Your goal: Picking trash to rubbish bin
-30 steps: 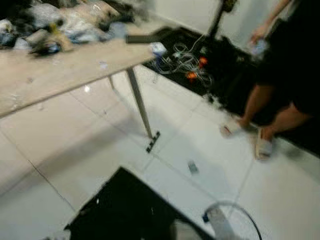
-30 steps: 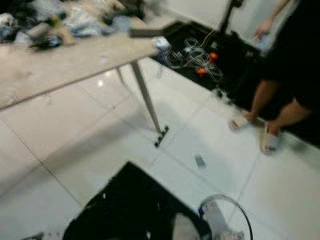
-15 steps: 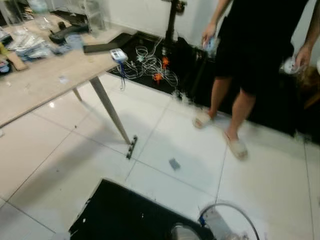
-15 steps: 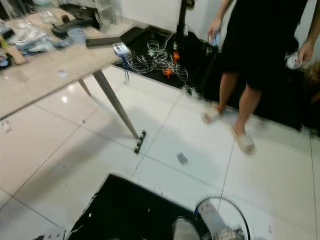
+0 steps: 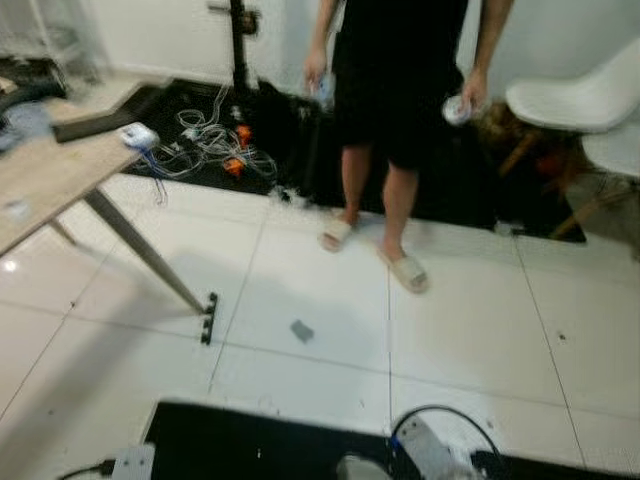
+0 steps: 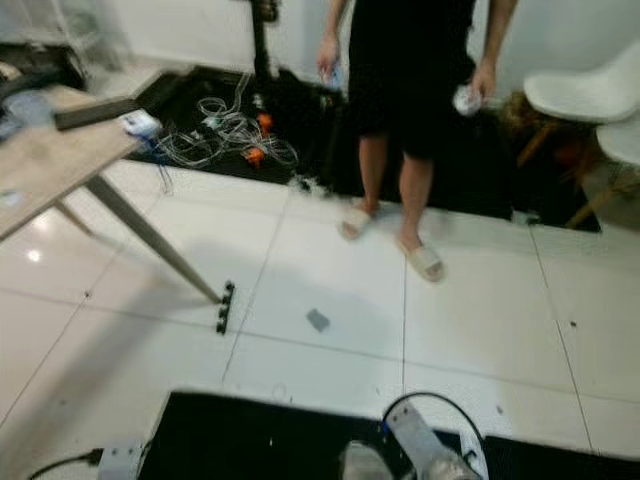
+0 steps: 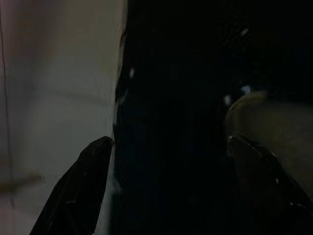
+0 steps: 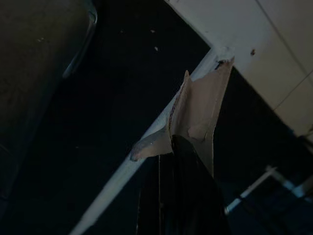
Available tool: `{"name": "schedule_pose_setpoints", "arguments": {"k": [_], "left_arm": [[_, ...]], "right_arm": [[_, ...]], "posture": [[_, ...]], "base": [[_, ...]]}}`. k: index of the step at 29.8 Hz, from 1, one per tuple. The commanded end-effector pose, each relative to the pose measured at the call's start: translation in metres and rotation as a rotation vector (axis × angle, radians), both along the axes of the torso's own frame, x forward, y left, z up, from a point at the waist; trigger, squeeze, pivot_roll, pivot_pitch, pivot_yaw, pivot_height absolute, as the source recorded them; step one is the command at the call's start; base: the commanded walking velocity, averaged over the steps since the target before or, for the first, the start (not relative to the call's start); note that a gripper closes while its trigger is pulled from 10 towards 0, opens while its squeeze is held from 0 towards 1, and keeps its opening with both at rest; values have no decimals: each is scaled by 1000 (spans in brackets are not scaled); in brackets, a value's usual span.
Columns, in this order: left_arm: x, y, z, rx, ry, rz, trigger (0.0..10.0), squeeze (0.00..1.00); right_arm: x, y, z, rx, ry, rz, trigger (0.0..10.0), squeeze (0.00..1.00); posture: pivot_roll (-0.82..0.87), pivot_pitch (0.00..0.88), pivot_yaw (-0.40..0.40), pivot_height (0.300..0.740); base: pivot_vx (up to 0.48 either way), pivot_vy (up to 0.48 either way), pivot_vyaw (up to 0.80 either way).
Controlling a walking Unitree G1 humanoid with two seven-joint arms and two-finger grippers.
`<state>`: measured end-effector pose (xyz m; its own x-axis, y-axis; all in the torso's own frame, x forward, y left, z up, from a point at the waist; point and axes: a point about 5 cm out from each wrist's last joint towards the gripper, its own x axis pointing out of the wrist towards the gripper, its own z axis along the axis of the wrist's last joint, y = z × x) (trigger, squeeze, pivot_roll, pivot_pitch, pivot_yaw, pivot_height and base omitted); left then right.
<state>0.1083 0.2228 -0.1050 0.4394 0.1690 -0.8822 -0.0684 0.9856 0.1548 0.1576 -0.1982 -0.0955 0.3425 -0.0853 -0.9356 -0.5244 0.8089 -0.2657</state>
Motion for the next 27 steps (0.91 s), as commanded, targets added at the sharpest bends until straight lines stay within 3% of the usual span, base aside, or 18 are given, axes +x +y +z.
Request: {"name": "schedule_pose_setpoints", "arguments": {"k": [1,6,13,27], "left_arm": [[-4,-12,-4,-19,27,-49,10000,0],[-5,-29,-7,-11,53,-164,10000,0],[-6,-29,-7,-41,61,-171,10000,0],[-3,-26,-6,-9,74,-249,10000,0]], "right_arm": [[-13,3,-5,17,50,20,10000,0],[-20,1,-7,14,68,25,10000,0],[-25,-1,-9,7,83,45,10000,0],[-23,0,-8,22,76,15,10000,0]], "posture": [[3,43,21,740],[-6,50,19,740],[-24,63,22,740],[-45,68,50,740]], "base": [[0,0,-738],[0,0,-738],[0,0,-738],[0,0,-740]]}}
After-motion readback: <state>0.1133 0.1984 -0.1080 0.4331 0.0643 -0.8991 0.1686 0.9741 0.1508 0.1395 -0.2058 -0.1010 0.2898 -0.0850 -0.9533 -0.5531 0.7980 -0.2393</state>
